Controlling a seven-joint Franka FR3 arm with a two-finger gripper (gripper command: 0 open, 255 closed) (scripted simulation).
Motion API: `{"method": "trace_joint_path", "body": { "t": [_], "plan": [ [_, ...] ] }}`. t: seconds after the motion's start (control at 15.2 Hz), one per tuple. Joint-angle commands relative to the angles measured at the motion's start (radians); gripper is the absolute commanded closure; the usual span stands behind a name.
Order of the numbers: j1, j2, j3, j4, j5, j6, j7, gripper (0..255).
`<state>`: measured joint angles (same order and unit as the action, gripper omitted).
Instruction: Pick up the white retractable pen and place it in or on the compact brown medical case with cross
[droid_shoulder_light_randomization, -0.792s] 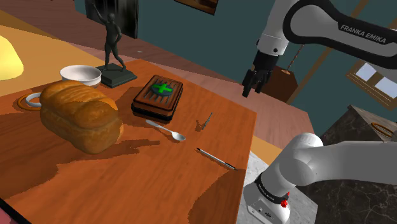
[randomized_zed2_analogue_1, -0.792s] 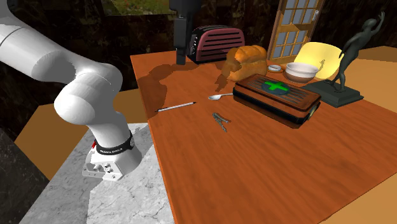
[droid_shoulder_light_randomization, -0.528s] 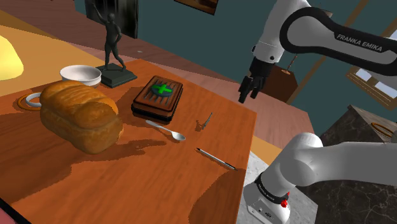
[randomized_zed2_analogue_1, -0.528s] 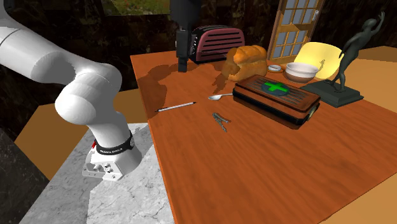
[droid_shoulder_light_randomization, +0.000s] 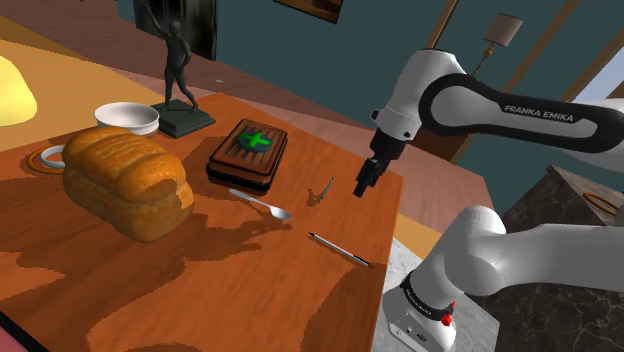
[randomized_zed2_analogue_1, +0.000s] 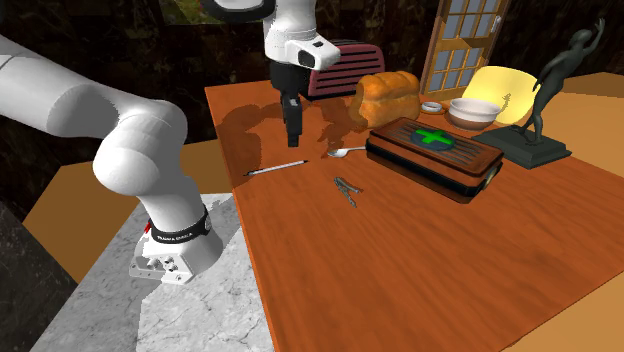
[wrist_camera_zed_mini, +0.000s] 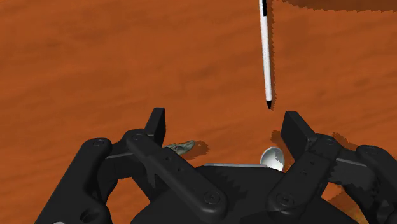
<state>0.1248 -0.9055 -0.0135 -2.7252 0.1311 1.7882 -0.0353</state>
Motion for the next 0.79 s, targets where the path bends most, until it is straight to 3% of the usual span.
{"method": "trace_joint_path", "body": {
  "t": [0.0, 0.46, 0.73],
  "plan": [
    [0.035, -0.002, -0.001, -0.058, 0.035, 0.071, -0.034, 0],
    [0.191, 0.053, -0.003, -0.235, 0.183, 0.352, -0.166, 0],
    [0.207, 0.085, 0.004, -0.26, 0.201, 0.41, -0.172, 0]
  ]
}}
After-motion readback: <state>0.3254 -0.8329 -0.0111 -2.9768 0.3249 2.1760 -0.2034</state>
